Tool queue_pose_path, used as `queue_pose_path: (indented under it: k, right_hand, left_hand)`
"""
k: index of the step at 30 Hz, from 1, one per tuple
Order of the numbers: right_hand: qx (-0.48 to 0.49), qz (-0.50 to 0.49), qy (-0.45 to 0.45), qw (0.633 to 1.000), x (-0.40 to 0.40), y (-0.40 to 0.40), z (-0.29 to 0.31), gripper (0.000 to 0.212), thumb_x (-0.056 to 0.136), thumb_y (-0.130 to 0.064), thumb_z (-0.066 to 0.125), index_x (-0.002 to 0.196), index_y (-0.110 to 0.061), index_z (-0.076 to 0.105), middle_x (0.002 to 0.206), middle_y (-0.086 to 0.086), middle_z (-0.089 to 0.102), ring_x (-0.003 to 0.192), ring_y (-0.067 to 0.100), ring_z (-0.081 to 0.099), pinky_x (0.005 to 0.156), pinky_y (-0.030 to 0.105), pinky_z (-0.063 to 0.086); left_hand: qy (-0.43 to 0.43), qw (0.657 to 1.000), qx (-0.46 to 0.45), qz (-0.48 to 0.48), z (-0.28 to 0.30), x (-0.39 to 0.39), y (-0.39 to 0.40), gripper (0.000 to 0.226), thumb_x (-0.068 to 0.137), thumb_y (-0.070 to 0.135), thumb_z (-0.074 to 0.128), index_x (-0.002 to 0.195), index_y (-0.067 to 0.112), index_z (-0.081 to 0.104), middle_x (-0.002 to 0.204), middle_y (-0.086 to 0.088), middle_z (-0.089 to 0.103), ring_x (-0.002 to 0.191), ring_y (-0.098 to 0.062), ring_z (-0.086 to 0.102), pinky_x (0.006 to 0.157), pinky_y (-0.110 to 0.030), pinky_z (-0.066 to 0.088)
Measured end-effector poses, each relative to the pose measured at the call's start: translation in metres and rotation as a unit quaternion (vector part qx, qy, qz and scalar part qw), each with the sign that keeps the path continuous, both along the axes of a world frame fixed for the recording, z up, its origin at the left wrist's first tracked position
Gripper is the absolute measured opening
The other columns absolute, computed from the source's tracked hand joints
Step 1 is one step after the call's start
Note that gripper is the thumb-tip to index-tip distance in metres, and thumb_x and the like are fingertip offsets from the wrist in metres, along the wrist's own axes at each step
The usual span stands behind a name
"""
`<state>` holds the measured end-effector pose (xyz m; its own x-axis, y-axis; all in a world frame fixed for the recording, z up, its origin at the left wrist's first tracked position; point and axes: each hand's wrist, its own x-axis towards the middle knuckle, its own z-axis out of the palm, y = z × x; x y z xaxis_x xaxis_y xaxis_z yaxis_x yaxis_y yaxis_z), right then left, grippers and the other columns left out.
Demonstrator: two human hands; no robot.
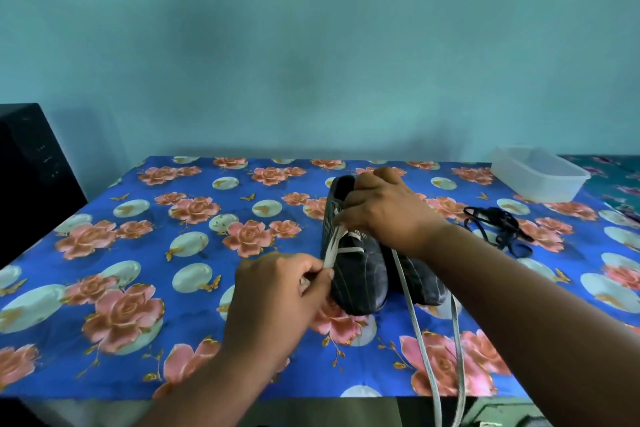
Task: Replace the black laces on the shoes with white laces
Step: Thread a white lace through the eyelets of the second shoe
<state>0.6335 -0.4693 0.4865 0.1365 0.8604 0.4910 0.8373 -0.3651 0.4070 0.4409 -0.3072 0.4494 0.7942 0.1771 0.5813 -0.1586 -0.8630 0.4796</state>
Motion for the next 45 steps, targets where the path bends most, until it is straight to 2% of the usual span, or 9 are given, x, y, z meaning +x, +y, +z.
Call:
queue_pose_path:
  k: [5,9,15,22,26,30,36,41,45]
  right_hand:
    - [0.213,-0.069,0.159,0.962,0.017,0.010,-0.002,0.016,0.086,-0.032,0.074,0.101,-0.030,0.081,0.098,-0.007,0.073,0.096,0.028,0.058,0.081,0.039,0.041]
    - [0.260,-0.200,0.341,0.881,0.031,0.021,-0.002,0.011,0.092,-0.038,0.070,0.089,-0.033,0.080,0.090,-0.009,0.075,0.102,0.023,0.062,0.088,0.040,0.049]
    - [0.293,-0.295,0.403,0.815,0.046,0.036,-0.006,0.020,0.083,-0.047,0.074,0.071,-0.035,0.063,0.075,-0.013,0.065,0.095,0.022,0.062,0.092,0.041,0.046]
    - [0.131,-0.395,0.384,0.824,0.064,0.049,0.003,0.020,0.084,-0.035,0.060,0.081,-0.017,0.068,0.093,0.002,0.064,0.107,0.030,0.055,0.088,0.041,0.033]
    - [0.028,-0.389,0.453,0.801,0.072,0.053,0.014,0.028,0.092,-0.030,0.055,0.070,-0.014,0.050,0.073,0.003,0.050,0.069,0.022,0.047,0.076,0.035,0.037]
    - [-0.070,-0.361,0.449,0.814,0.065,0.049,0.035,0.031,0.103,-0.030,0.047,0.085,-0.007,0.059,0.080,0.007,0.054,0.077,0.024,0.049,0.058,0.030,0.034]
    - [0.045,-0.298,0.528,0.794,0.049,0.039,0.049,0.030,0.098,-0.036,0.056,0.091,-0.008,0.064,0.086,0.007,0.061,0.081,0.024,0.055,0.066,0.032,0.046]
    - [0.064,-0.285,0.412,0.863,0.027,0.034,0.036,0.034,0.084,-0.057,0.066,0.090,-0.025,0.076,0.086,-0.004,0.070,0.089,0.021,0.062,0.089,0.041,0.049]
    - [0.073,-0.289,0.392,0.870,0.029,0.039,0.021,0.033,0.095,-0.040,0.056,0.068,-0.021,0.059,0.070,-0.005,0.054,0.089,0.025,0.056,0.090,0.042,0.036]
  left_hand:
    - [-0.080,0.994,-0.076,-0.003,0.010,0.046,0.017,0.014,0.089,0.036,0.075,0.088,0.022,0.080,0.071,0.010,0.072,0.061,-0.008,0.065,0.060,-0.034,0.054]
    - [-0.091,0.988,-0.120,0.026,0.008,0.113,0.022,0.011,0.090,0.031,0.077,0.087,0.020,0.080,0.070,0.011,0.072,0.061,-0.004,0.064,0.062,-0.034,0.055]
    - [-0.031,0.989,-0.127,0.064,-0.003,0.178,0.027,0.025,0.089,0.047,0.069,0.091,0.023,0.079,0.083,0.005,0.076,0.080,-0.023,0.071,0.079,-0.048,0.054]
    - [0.139,0.974,0.162,0.072,0.013,0.198,0.022,0.036,0.104,0.040,0.040,0.112,0.024,0.072,0.118,0.000,0.057,0.120,-0.025,0.044,0.095,-0.046,0.034]
    - [0.219,0.958,0.177,0.047,0.021,0.203,0.025,0.041,0.102,0.042,0.036,0.115,0.028,0.072,0.118,-0.001,0.051,0.124,-0.026,0.037,0.098,-0.048,0.029]
    - [0.274,0.954,0.110,0.051,0.034,0.209,0.029,0.029,0.094,0.042,0.053,0.080,0.025,0.072,0.083,0.005,0.054,0.113,-0.029,0.053,0.096,-0.048,0.035]
    - [0.262,0.960,0.075,0.064,0.045,0.208,0.026,0.012,0.086,0.030,0.063,0.088,0.023,0.072,0.091,0.005,0.071,0.096,-0.023,0.064,0.097,-0.045,0.040]
    - [0.181,0.965,0.183,0.043,0.051,0.201,0.027,0.020,0.090,0.016,0.061,0.103,0.027,0.072,0.109,0.002,0.068,0.100,-0.027,0.066,0.091,-0.041,0.049]
    - [0.177,0.961,0.212,0.027,0.043,0.192,0.028,0.024,0.099,0.022,0.048,0.088,0.025,0.069,0.082,0.001,0.061,0.092,-0.030,0.064,0.073,-0.036,0.042]
